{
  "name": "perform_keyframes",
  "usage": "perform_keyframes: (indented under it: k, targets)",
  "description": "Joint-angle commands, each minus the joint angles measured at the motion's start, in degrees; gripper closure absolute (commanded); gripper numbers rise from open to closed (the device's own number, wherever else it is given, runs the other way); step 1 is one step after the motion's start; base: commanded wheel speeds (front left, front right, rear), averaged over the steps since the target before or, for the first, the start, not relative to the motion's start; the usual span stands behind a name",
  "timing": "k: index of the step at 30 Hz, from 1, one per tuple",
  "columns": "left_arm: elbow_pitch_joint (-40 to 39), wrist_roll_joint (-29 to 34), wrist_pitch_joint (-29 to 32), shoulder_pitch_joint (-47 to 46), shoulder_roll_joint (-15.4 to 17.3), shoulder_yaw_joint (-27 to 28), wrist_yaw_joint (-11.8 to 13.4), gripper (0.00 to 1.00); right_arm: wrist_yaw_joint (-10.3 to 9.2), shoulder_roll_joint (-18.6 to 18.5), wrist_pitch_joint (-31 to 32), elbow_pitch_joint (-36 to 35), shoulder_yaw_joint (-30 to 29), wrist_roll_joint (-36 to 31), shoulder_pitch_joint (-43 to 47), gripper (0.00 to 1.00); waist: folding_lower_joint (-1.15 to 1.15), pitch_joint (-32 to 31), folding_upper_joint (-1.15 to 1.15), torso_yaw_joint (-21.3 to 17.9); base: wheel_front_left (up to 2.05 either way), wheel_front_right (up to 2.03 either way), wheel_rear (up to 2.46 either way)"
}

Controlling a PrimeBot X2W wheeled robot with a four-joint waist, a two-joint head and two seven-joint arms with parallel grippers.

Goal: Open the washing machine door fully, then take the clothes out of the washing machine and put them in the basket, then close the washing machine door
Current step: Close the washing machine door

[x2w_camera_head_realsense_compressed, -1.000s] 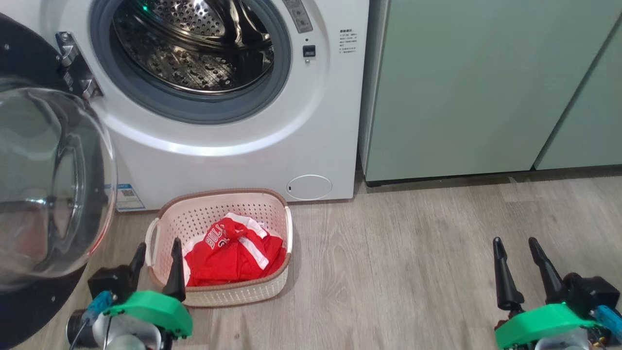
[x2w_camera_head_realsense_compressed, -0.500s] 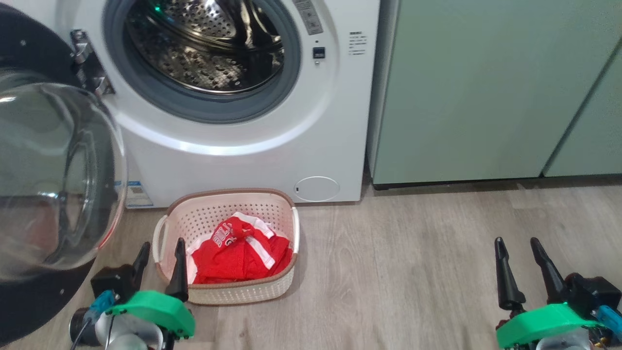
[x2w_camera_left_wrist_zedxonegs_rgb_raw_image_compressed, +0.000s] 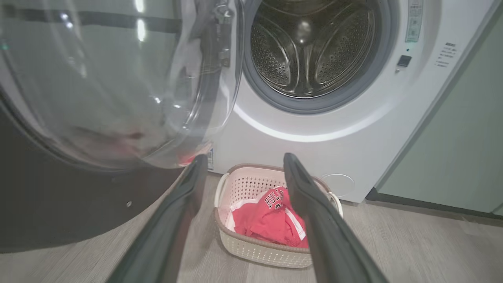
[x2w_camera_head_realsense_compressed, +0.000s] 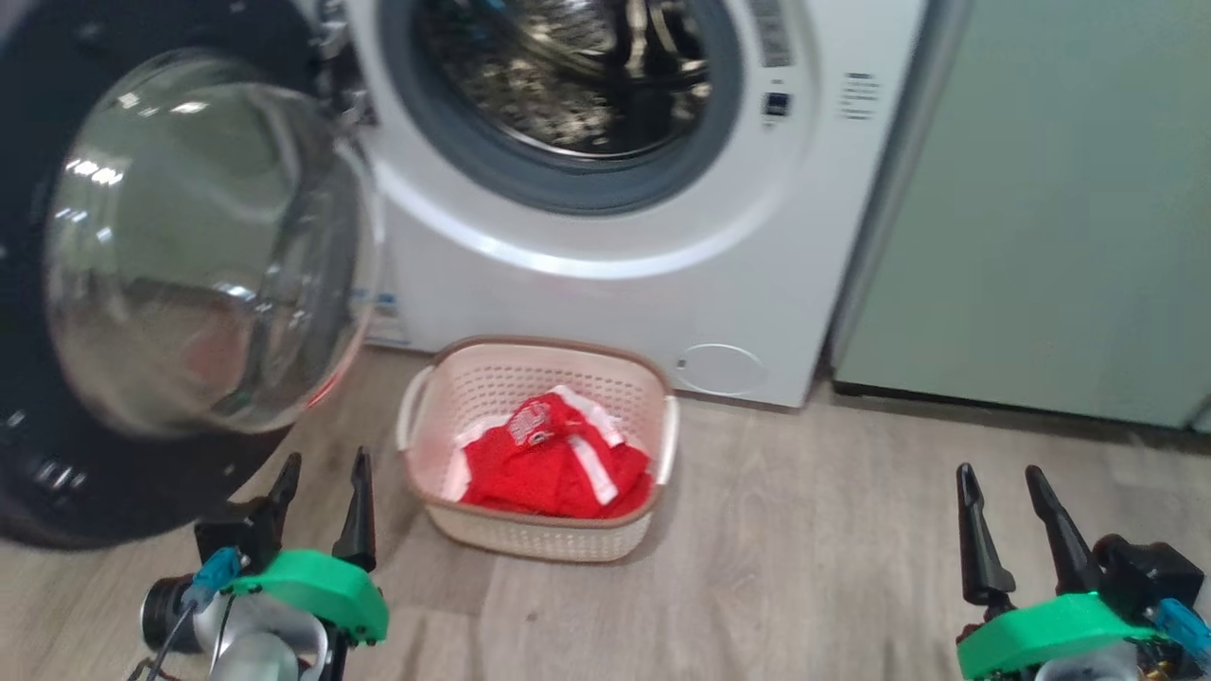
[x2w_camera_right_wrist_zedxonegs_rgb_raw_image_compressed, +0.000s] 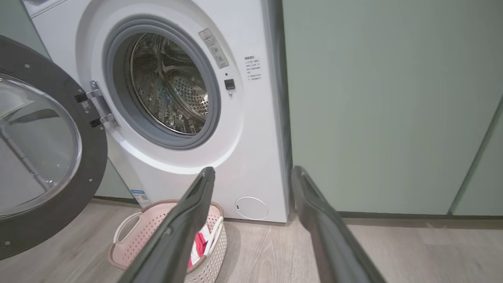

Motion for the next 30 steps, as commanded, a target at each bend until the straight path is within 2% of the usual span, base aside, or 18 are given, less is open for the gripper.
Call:
perform_keyframes:
  k: [1, 11, 17, 30]
  targets:
    - [-1.93, 0.54, -0.61, -3.22, 0.67, 1.9, 0.47, 0.0, 0.37, -0.28, -0.36, -1.93, 1.12, 0.16, -0.93, 0.0, 0.0, 0.39, 0.0, 4.04, 0.0, 0.0, 0.0]
    - [-2.14, 0.15, -0.61, -3.62, 0.83, 3.6, 1.12, 0.0, 0.37, 0.38, -0.36, -2.16, 1.0, 0.09, -1.78, 0.0, 0.0, 1.28, 0.0, 15.58, 0.0, 0.0, 0.0]
    - [-2.08, -0.22, -0.61, -3.88, 0.98, 4.7, 1.25, 0.0, 0.37, 0.53, -0.36, -2.12, 1.4, 0.04, -2.5, 0.0, 0.0, 1.5, 0.0, 20.9, 0.0, 0.0, 0.0]
    - [-5.51, -1.67, -0.61, -2.38, 0.86, 8.72, 2.07, 0.0, 0.37, -0.69, -0.36, -0.73, 5.42, 0.73, -6.49, 0.0, 0.0, 3.6, 0.0, 23.11, 0.0, 0.0, 0.0]
